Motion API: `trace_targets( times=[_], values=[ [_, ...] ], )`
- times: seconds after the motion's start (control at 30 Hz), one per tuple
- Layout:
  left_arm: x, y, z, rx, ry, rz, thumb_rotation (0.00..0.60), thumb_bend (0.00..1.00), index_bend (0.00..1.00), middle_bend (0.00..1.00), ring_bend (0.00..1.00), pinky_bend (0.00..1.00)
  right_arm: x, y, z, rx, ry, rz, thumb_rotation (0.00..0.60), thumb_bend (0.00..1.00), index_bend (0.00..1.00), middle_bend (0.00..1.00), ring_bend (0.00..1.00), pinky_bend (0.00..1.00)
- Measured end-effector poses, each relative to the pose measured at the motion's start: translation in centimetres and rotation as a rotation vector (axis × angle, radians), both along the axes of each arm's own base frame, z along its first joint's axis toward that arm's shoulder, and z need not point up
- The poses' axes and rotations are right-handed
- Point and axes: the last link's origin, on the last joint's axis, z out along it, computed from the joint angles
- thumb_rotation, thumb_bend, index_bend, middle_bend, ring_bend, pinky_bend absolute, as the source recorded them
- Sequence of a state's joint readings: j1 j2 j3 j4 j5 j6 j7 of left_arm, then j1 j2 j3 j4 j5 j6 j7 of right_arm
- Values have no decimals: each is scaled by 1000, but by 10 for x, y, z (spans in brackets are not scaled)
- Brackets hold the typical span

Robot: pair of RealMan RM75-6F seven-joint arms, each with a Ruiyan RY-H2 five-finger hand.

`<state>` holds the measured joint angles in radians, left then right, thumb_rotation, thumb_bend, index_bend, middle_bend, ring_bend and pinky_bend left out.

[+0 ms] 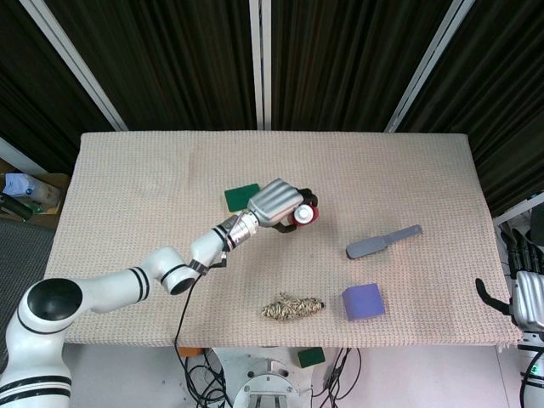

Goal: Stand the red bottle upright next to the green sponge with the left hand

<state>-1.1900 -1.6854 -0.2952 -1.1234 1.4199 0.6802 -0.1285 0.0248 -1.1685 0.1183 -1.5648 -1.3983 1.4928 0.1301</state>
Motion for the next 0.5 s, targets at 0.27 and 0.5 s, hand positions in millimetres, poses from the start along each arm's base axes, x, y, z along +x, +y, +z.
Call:
trace_targets(
  times=[0.27,0.5],
  values=[
    [10,13,-19,-67,12,63,600,285,668,676,531,629,-7,2,1,-7,-9,-14,600,321,0,0,0,0],
    [7,17,-28,-122,28,109,600,269,500,541,397,509,-9,2,-2,-1,-13,-18,600,321,0,0,0,0]
  ],
)
